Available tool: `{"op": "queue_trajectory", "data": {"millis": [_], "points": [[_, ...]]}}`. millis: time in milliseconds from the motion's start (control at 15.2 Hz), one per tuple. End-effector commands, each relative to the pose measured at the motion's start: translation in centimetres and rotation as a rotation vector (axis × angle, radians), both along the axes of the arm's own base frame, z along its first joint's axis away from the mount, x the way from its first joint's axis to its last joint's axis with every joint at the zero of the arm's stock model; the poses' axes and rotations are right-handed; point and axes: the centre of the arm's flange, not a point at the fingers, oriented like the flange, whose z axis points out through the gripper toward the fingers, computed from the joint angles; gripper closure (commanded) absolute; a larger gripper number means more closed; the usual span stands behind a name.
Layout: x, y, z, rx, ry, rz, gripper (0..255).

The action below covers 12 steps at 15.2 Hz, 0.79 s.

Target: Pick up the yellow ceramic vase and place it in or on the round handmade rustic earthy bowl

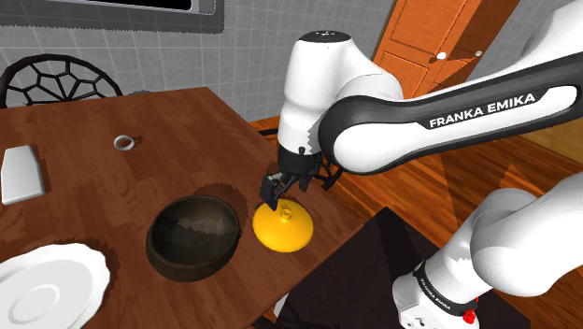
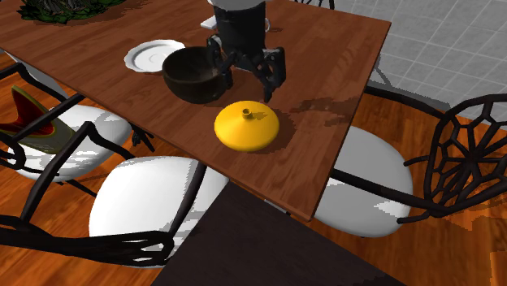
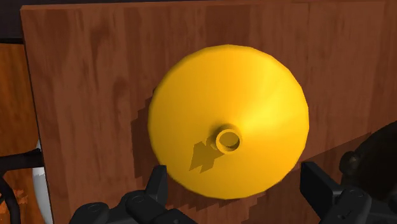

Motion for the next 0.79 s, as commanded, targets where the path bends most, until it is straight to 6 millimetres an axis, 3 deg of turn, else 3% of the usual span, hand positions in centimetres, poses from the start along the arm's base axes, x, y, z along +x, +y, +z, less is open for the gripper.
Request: {"op": "queue_trajectory", "data": {"millis": [0, 330, 726], "points": [[0.0, 0.4, -0.9, 0.001, -0.001, -0.001, 0], [0.0, 0.2, -3.9, 0.001, -0.001, -0.001, 0], [0.0, 0.2, -3.9, 0.001, -0.001, -0.001, 0]]}}
